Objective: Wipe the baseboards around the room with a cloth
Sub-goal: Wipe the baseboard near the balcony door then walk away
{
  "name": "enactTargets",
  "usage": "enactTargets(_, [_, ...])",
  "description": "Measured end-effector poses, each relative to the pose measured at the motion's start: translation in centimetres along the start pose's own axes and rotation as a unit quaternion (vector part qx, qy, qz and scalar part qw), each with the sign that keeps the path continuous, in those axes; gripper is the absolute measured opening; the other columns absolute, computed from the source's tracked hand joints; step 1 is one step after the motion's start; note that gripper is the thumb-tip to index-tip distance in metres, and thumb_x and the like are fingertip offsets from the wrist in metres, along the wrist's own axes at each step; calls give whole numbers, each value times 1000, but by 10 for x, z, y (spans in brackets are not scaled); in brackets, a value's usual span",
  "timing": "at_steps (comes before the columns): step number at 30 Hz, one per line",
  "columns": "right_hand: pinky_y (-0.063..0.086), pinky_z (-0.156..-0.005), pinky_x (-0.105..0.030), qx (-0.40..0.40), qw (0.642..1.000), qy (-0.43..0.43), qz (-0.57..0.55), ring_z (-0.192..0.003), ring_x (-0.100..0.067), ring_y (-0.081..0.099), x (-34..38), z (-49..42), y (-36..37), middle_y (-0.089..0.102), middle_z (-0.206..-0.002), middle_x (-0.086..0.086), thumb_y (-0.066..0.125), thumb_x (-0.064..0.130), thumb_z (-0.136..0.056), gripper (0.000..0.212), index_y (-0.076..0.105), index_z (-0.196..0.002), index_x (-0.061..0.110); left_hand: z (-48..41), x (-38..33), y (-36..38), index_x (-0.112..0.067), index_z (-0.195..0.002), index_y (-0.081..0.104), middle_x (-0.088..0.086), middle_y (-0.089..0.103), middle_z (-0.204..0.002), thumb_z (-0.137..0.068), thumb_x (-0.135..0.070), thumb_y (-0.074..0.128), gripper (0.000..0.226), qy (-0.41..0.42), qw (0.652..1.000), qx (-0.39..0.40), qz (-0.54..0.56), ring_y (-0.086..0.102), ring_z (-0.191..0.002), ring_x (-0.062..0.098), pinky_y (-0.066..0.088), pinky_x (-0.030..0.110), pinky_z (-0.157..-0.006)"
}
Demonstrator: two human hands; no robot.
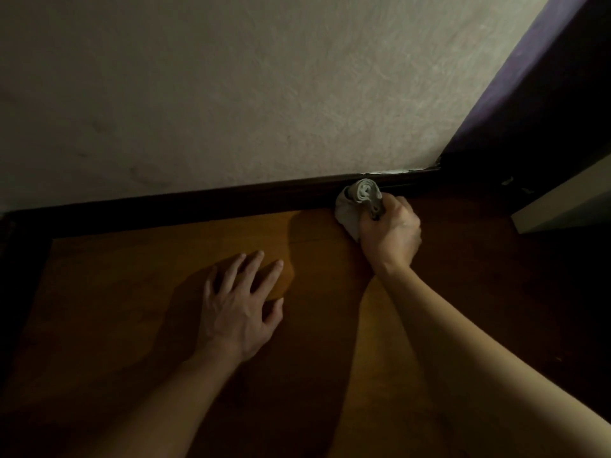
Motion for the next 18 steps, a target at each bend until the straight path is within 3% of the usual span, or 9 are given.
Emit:
enactTargets(9, [42,-67,-31,-11,1000,-2,9,-78,-11,51,-1,1,5,51,-89,12,60,41,-88,21,67,-98,23,-1,0,2,-52,-149,-18,-7,-9,-168,-94,-67,16,67,5,1000,-4,3,-7,-154,22,10,59,-119])
enactTargets(15, [44,-65,-32,25,998,-47,13,-76,-13,54,12,6,11,57,-90,9,61,42,-87,20,65,-92,23,0,2,0,-50,-156,2,-6,2,-168,-93,-65,18,67,6,1000,-7,-2,3,-154,24,16,59,-117])
enactTargets(18, [48,-68,-34,6,1000,-19,10,-80,-16,57,-6,-8,-2,57,-91,10,61,41,-86,19,66,-95,25,-2,-5,-7,-48,-155,22,-6,19,-166,-92,-66,21,66,-7,1000,-17,22,18,-151,25,26,62,-112])
Point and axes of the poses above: each hand's wrist, its own z-axis away from the middle knuckle, its own y-axis out of the palm, x = y × z, the point moved 3 cm from there along -z, towards the middle knuckle
